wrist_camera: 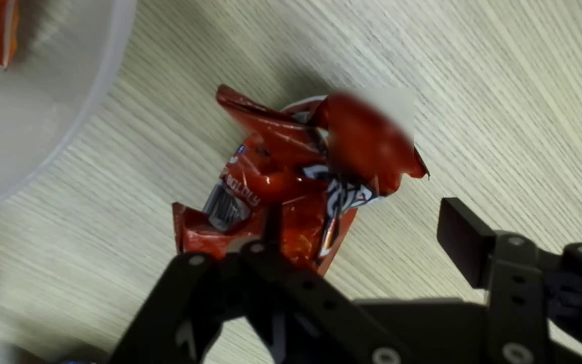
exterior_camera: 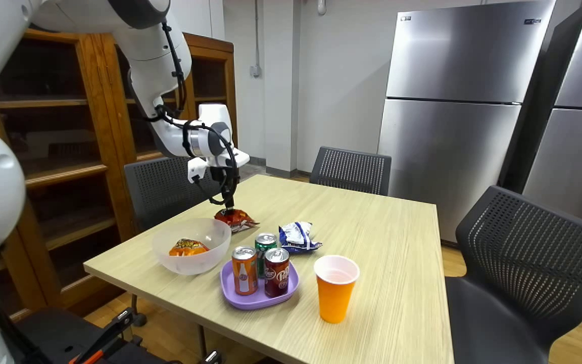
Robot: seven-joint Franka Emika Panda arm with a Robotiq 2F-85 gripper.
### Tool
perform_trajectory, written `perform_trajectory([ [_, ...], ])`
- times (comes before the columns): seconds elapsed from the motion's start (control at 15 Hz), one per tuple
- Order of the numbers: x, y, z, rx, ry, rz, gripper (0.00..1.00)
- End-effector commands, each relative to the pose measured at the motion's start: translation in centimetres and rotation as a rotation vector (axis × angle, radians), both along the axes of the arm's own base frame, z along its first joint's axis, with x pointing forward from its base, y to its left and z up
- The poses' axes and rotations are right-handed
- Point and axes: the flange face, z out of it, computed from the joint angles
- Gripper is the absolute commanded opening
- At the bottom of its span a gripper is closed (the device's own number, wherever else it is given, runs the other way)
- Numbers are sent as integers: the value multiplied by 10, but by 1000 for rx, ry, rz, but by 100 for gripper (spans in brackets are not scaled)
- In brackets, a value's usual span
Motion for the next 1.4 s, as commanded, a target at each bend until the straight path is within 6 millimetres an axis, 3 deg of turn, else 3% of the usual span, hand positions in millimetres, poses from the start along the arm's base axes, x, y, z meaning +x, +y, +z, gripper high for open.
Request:
perform_trajectory([
  [0.0, 13, 6, 1, 2, 20, -32, 49],
  [0.4, 13, 8, 3, 0, 22, -26, 3],
  [0.87, 4, 9, 18, 16, 18, -15, 0],
  [1.33, -21, 3, 75, 48, -49, 6, 0],
])
